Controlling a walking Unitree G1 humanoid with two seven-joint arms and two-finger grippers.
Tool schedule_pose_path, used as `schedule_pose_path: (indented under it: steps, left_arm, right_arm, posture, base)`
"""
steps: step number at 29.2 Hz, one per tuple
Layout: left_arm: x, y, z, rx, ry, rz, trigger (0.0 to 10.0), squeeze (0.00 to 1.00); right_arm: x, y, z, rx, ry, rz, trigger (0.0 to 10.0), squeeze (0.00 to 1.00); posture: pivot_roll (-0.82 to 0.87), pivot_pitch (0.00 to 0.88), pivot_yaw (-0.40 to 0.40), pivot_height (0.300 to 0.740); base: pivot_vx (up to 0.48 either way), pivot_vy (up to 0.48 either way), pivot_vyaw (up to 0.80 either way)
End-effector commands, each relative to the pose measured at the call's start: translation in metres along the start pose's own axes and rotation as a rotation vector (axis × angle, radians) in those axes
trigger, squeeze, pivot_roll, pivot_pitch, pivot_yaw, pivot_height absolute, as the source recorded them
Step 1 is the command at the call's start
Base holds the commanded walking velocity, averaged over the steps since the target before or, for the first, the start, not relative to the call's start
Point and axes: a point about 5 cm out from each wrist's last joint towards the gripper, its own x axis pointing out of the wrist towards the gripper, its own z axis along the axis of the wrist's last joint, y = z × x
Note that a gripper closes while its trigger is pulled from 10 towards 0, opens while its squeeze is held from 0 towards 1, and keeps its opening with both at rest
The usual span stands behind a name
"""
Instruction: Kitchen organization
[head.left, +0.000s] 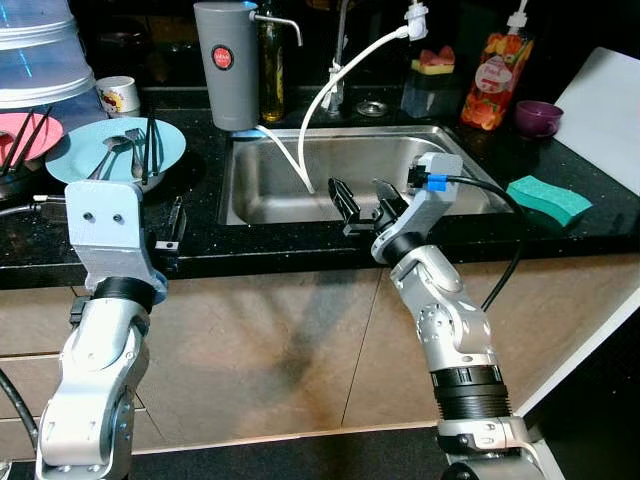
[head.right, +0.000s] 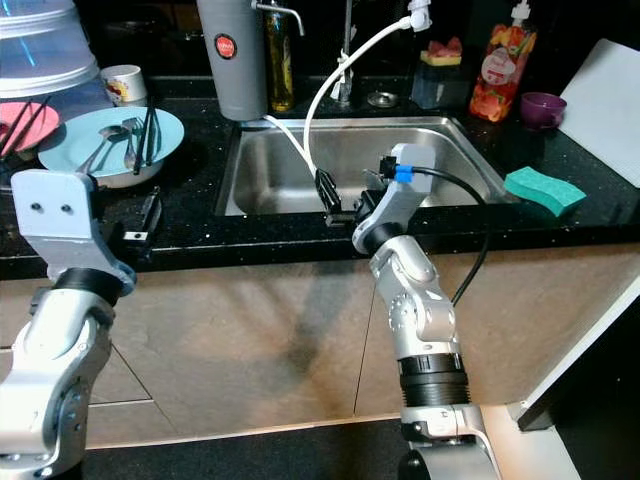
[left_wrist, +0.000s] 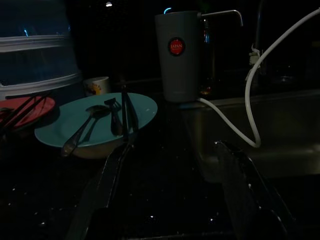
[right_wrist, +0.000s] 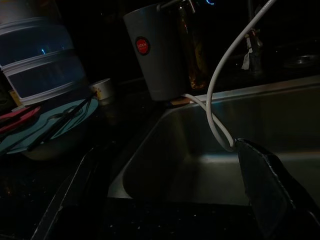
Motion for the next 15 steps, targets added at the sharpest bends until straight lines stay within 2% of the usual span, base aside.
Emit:
schedule_pose_path:
  steps: [1,15]
  left_arm:
    - [-0.0016,0.0011,-0.0001,0.0,0.007,0.007,10.0,0.0]
    - [-0.0021,0.0008,-0.0039,-0.014,0.019,0.004,10.0,0.0]
  right_arm:
    - [-0.0012,-0.0004,-0.0006,-0.002,0.002,-0.004,10.0,0.0]
    - [-0.0038,-0.0016,-0.0018,-0.007,0.013,-0.008,10.0,0.0]
  posture:
    - [0.05,0.092,0.004,0.74]
    - [0.04,0.092,0.009,0.74]
  base:
    - [0.0,0.0,0.0]
    - [0.0,0.0,0.0]
